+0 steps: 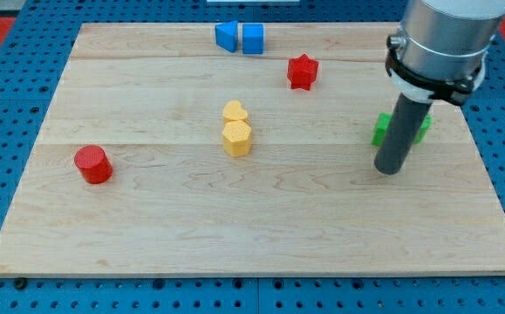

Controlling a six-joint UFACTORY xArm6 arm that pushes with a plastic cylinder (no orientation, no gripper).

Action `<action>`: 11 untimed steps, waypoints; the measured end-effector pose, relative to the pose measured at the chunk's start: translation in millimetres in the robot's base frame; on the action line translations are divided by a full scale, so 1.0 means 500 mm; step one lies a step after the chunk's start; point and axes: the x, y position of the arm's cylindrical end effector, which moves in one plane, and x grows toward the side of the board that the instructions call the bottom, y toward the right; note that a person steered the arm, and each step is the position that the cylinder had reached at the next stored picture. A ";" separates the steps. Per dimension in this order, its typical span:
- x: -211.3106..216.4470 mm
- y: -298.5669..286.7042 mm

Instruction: Move your arm towards the red star

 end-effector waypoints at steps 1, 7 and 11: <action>0.000 0.128; -0.146 0.341; -0.370 -0.183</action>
